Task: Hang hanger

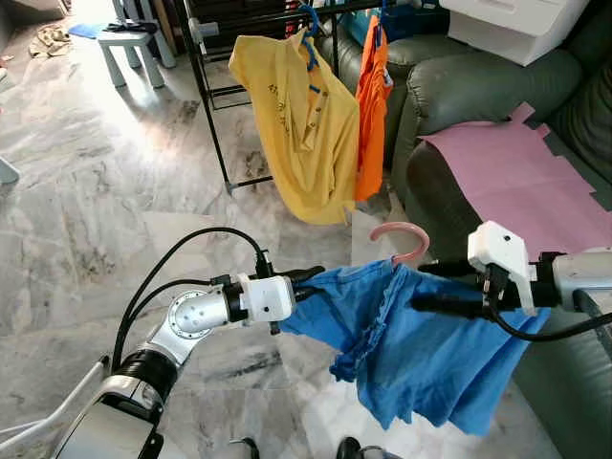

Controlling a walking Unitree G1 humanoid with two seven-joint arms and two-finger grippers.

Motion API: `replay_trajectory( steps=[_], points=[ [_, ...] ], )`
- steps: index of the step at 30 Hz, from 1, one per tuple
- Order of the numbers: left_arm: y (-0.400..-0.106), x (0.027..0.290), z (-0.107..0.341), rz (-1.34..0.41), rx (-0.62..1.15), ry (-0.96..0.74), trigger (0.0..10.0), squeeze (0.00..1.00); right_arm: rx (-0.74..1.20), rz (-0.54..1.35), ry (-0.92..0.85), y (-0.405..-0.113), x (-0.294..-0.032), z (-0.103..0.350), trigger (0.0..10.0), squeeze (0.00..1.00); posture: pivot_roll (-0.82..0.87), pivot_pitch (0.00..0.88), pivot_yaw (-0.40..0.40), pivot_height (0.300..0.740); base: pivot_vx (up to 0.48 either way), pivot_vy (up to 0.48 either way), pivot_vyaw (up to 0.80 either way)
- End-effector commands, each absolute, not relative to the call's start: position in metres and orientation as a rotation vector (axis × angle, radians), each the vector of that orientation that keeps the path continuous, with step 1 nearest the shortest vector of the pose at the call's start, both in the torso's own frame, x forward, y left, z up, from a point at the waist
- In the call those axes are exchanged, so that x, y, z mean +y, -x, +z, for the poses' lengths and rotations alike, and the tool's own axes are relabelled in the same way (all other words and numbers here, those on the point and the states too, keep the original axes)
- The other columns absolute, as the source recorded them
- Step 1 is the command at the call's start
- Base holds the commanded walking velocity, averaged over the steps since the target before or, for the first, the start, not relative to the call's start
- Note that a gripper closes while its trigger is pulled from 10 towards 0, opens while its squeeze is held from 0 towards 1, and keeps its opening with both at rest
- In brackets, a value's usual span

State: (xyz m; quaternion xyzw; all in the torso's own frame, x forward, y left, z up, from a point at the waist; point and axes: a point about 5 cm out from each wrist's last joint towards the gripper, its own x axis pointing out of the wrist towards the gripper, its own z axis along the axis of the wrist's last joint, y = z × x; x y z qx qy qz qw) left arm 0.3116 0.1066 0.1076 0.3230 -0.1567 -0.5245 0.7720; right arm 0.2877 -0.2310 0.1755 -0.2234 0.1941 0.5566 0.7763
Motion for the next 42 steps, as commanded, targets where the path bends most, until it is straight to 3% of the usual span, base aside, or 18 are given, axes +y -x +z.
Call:
replay_trajectory(
  steps=[1,35,36,37,38,42],
  points=[
    [-0.311,0.108,0.109,-1.132,-0.357,-0.694,0.0,0.0,0.453,1.243,0.474,-0.283,-0.233,0.175,0.0,0.0,-0.14,0.156,0.01,0.74,0.0,0.0,0.0],
    [-0.318,0.107,0.114,-1.067,-0.358,-0.679,0.0,0.0,0.491,1.232,0.427,-0.279,-0.236,0.164,0.0,0.0,-0.14,0.155,0.011,0.74,0.0,0.0,0.0],
    [-0.32,0.107,0.113,-1.048,-0.338,-0.667,10.0,0.0,0.474,1.22,0.421,-0.281,-0.235,0.164,0.0,0.0,-0.14,0.152,0.011,0.74,0.0,0.0,0.0],
    [-0.32,0.107,0.113,-1.048,-0.338,-0.667,10.0,0.0,0.474,1.22,0.421,-0.281,-0.235,0.164,0.0,0.0,-0.14,0.152,0.011,0.74,0.0,0.0,0.0],
    [-0.321,0.107,0.111,-1.04,-0.318,-0.672,10.0,1.0,0.465,1.212,0.421,-0.282,-0.233,0.163,0.0,0.0,-0.14,0.152,0.011,0.74,0.0,0.0,0.0],
    [-0.323,0.11,0.107,-1.014,-0.291,-0.713,10.0,1.0,0.449,1.183,0.435,-0.285,-0.232,0.161,0.0,0.0,-0.14,0.152,0.011,0.74,0.0,0.0,0.0]
  ],
)
